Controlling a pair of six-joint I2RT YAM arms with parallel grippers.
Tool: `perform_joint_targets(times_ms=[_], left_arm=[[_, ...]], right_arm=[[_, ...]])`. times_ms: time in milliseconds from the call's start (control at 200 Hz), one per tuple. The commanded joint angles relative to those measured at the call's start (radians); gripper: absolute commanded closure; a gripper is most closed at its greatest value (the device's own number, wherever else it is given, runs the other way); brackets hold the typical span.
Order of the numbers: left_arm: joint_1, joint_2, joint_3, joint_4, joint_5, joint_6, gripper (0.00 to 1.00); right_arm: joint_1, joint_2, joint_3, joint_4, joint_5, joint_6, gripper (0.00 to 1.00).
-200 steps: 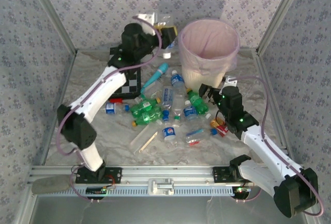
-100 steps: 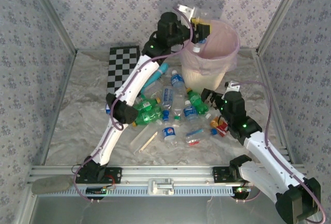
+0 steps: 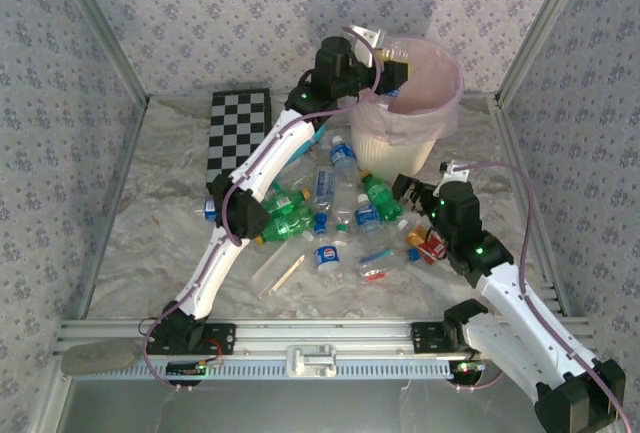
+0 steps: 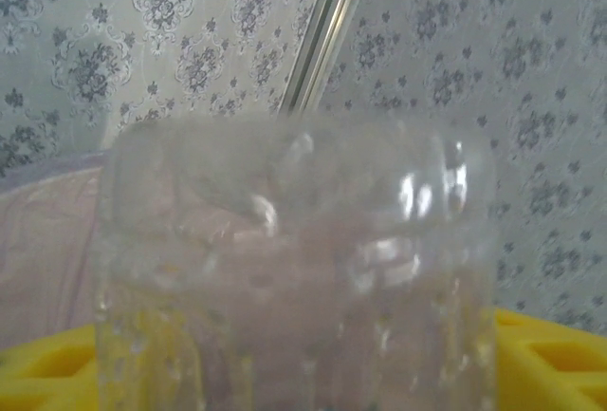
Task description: Put the plastic bottles in the bin
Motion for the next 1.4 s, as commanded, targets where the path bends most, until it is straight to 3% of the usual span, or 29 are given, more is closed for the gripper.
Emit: perform_joint_targets(times_ms=[0, 125, 430, 720, 835, 905, 1099, 1394], left_arm=[[-0.004, -0.011, 0.014, 0.051, -0.009, -0.009, 0.12], [-0.004, -0.035, 0.016, 0.050, 0.001, -0.011, 0.00], [-0.005, -0.134, 0.015, -0.058, 0.078, 0.001, 0.00], [-0.004, -0.230, -0.053, -0.220, 0.152, 0.043, 0.00], [-0.005, -0.338, -0.262, -0.131, 0.163, 0.051, 0.00], [-0.004, -0.445, -0.487, 0.007, 0.139, 0.055, 0.00], [-0.001, -0.737, -1.063, 0.377, -0.048, 0.098, 0.00], [0.022, -0.967, -1.506, 0.433, -0.226, 0.087, 0.00]], right_arm=[[-0.006, -0.014, -0.007, -0.022, 0.025, 0.005, 0.00], [-0.009, -0.013, -0.003, -0.026, 0.023, 0.005, 0.00], [-0.014, 0.000, 0.023, -0.083, 0.019, 0.005, 0.00], [-0.014, 0.045, 0.089, -0.301, 0.003, 0.007, 0.00], [-0.014, 0.062, 0.104, -0.388, 0.002, 0.017, 0.00], [-0.013, 0.072, 0.112, -0.438, 0.002, 0.025, 0.00], [-0.015, 0.128, 0.116, -0.533, -0.010, 0.050, 0.00], [-0.015, 0.291, 0.142, -0.588, -0.050, 0.042, 0.00]])
